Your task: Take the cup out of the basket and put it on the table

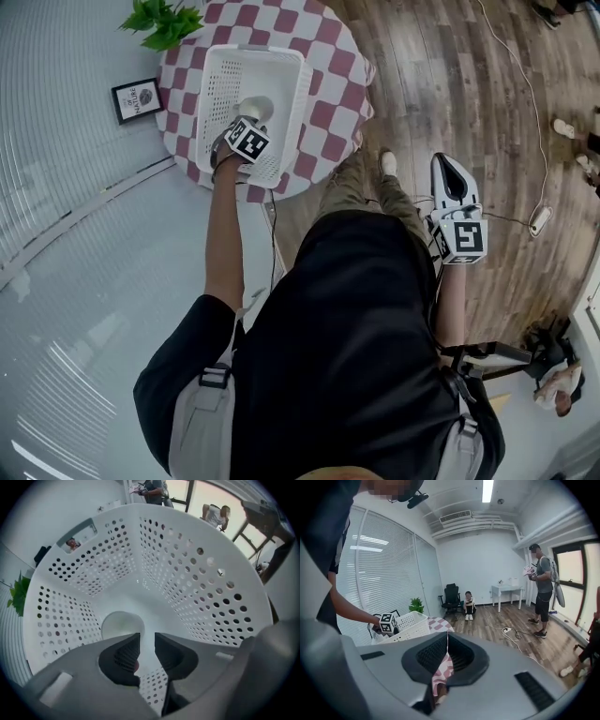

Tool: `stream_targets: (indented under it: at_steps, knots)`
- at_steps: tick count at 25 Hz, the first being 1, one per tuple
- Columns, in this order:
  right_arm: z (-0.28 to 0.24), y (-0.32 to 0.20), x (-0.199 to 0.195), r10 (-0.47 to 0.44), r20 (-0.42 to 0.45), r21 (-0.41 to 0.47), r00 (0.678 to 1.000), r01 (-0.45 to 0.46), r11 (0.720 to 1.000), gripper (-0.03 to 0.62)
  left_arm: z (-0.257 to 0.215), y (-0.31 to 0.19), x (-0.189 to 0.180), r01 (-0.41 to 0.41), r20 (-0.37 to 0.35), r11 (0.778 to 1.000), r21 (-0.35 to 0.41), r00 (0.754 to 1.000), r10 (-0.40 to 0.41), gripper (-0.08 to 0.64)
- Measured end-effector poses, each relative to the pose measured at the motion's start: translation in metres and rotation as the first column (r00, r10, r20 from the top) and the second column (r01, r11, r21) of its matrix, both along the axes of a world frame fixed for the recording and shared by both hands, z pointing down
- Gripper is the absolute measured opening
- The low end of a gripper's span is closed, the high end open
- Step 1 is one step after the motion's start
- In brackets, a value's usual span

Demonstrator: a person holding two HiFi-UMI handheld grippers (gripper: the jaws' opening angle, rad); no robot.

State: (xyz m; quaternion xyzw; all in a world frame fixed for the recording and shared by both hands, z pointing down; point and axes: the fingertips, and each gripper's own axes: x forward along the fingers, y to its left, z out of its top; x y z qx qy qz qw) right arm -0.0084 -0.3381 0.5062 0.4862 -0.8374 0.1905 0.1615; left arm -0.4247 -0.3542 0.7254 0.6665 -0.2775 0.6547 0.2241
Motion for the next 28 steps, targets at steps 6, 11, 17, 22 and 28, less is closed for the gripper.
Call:
stream_targets:
  at_steps: [6, 11, 17, 22, 28]
  knots:
    - [0.005, 0.006, -0.002, 0.018, -0.009, -0.030, 1.000, -0.018, 0.999, 0.012, 0.016, -0.009, -0.001, -0.010, 0.068, 0.999, -0.037, 0.998, 0.012, 0.098]
    - [0.008, 0.008, -0.001, 0.031, -0.011, -0.047, 0.999, -0.031, 0.998, 0.012, 0.034, -0.005, 0.000, -0.009, 0.097, 0.992, -0.125, 0.995, 0.021, 0.097]
    - [0.013, 0.013, 0.001, 0.035, -0.013, -0.063, 0.999, -0.036, 0.997, 0.012, 0.047, -0.002, -0.004, 0.009, 0.145, 0.984, -0.178, 0.989, 0.018, 0.042]
    - [0.014, 0.012, 0.001, 0.031, -0.010, -0.062, 0.999, -0.031, 0.998, 0.012, 0.047, -0.002, -0.004, 0.026, 0.161, 0.984, -0.178, 0.987, 0.003, 0.029]
    - [0.011, 0.008, -0.006, 0.013, -0.005, -0.046, 1.000, -0.013, 0.999, 0.012, 0.045, -0.003, -0.005, 0.033, 0.142, 0.989, -0.147, 0.990, -0.012, 0.028]
